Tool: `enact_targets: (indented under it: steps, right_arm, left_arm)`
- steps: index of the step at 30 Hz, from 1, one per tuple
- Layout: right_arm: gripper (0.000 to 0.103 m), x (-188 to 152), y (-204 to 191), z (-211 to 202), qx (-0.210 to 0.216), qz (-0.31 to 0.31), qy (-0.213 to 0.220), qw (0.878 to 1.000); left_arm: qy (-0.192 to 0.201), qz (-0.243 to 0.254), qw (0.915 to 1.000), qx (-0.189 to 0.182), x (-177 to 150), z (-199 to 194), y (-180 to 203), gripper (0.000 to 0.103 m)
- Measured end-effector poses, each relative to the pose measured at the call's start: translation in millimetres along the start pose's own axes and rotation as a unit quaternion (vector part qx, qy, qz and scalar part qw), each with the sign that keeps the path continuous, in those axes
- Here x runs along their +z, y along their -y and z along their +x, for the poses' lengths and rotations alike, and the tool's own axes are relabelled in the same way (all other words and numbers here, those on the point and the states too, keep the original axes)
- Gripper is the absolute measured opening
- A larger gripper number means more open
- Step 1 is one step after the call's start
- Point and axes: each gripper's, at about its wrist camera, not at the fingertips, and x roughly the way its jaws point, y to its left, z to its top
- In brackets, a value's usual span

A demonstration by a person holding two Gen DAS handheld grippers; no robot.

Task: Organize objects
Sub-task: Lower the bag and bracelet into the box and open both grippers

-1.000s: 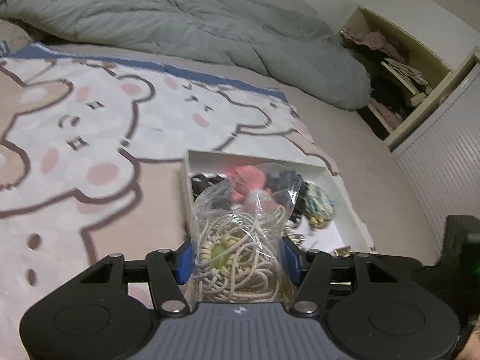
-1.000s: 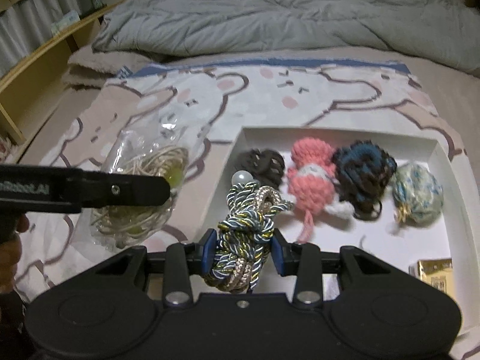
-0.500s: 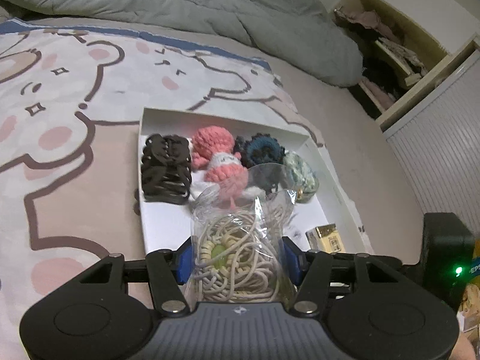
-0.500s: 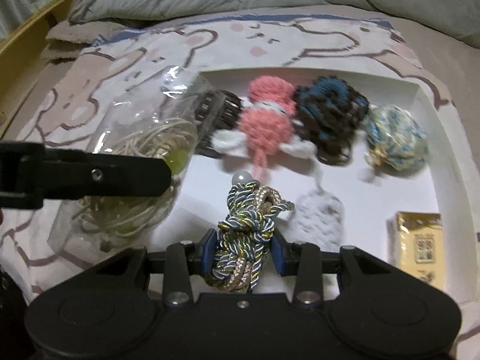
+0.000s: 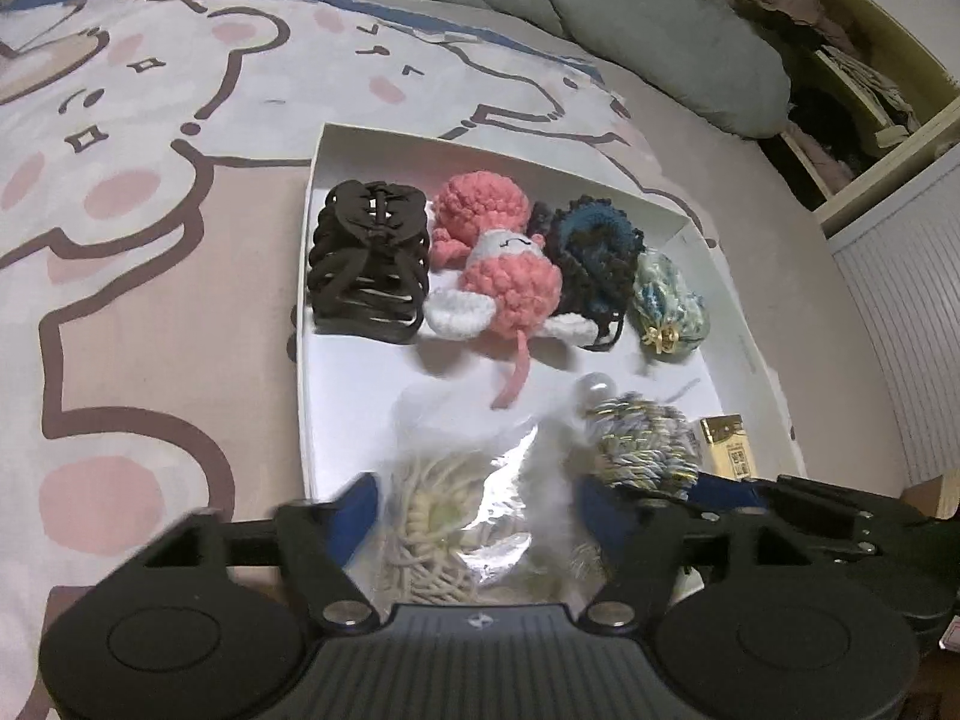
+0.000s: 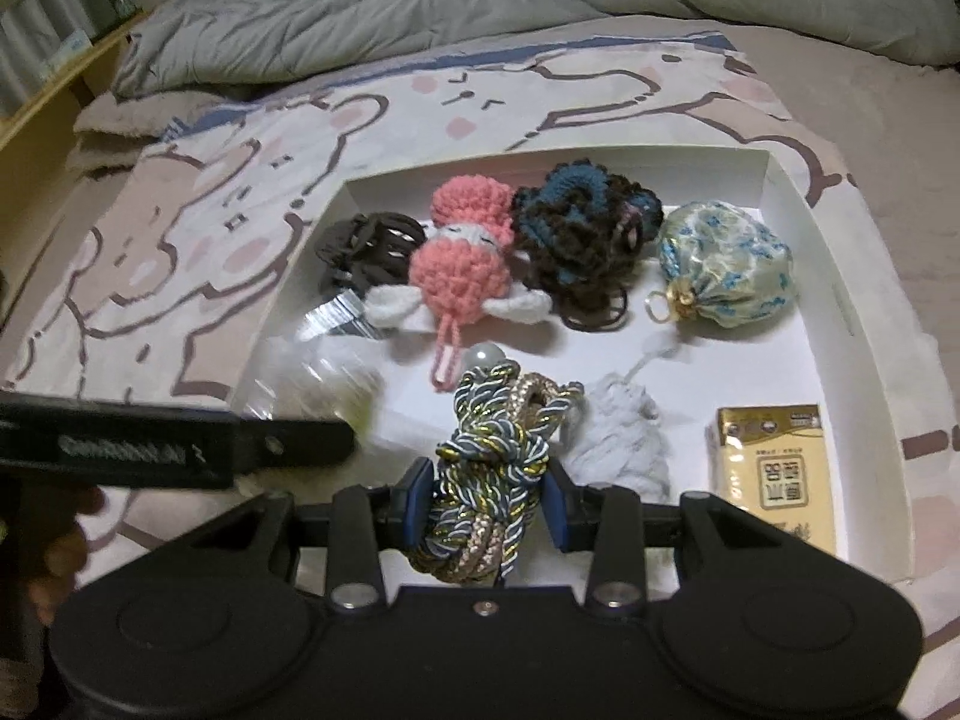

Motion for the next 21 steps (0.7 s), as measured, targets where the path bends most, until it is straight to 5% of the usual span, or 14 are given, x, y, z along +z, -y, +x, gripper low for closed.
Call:
enact_targets:
  steps: [17, 21]
  right_arm:
    - [0.045, 5, -4, -18, 0.008, 0.018, 0.03, 0.999]
    - [0.055, 6, -11, -29, -0.009, 0.015, 0.039, 0.999]
  left_arm:
    - [0.041, 0.038, 0.9984, 0.013, 16, -33, -2, 0.084]
    - [0.059, 0.064, 0.9957, 0.031, 18, -47, -1, 0.084]
